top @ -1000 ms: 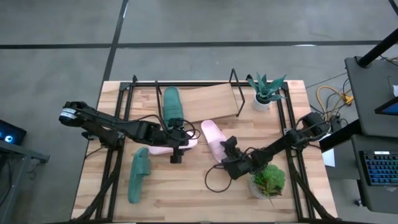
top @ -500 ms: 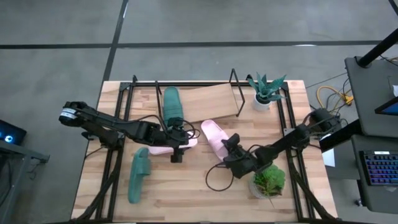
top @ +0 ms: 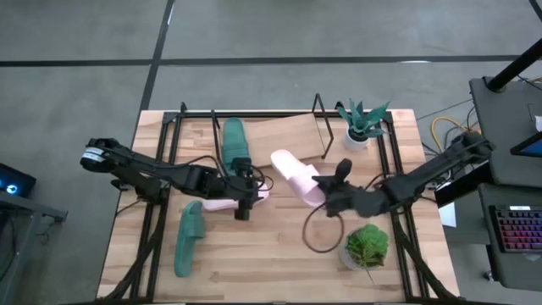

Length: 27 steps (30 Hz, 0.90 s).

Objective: Pick and place slides into the shelf
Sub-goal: Put the right pink slide on the shelf

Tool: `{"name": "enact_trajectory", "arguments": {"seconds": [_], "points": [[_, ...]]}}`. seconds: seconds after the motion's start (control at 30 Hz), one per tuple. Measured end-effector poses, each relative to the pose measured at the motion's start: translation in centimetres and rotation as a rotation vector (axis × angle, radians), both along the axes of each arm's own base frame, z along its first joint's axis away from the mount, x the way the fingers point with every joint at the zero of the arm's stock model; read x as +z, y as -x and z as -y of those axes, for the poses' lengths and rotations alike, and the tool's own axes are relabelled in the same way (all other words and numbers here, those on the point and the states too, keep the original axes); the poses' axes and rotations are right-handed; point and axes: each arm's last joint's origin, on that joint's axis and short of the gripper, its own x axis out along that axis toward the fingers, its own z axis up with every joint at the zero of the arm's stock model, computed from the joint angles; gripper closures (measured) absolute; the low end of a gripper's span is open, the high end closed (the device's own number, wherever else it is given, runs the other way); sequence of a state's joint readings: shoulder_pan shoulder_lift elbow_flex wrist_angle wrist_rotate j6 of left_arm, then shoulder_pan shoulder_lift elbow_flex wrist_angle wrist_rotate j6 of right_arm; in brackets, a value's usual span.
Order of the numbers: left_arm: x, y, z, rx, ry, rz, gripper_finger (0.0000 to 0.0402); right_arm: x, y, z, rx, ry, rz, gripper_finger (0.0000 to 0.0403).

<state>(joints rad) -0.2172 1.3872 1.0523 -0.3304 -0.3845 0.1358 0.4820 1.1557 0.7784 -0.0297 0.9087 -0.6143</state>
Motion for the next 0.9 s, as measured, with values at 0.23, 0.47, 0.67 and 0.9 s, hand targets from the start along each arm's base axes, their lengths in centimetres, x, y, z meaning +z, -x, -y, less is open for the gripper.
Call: {"name": "enact_trajectory", "arguments": {"seconds": [0.23, 0.47, 0.67, 0.9], "points": [[0.1, -0.7, 0.2, -0.048, -0.174, 0.138, 0.0175, 3.3, 3.4, 1.2, 0.194, -0.225, 0.106, 0.039], [-0.9, -0.6, -0.3, 0.049, -0.332, 0.187, 0.0175, 4.1, 5.3, 2.2, 0.188, -0.299, 0.127, 0.039], [-0.8, -0.7, -0.2, 0.032, -0.352, 0.259, 0.0175, 4.1, 5.5, 2.1, 0.268, -0.333, 0.107, 0.039], [-1.5, -0.8, 0.1, -0.087, -0.335, 0.284, 0.0175, 4.0, 5.3, 1.9, 0.282, -0.323, 0.095, 0.039]]}}
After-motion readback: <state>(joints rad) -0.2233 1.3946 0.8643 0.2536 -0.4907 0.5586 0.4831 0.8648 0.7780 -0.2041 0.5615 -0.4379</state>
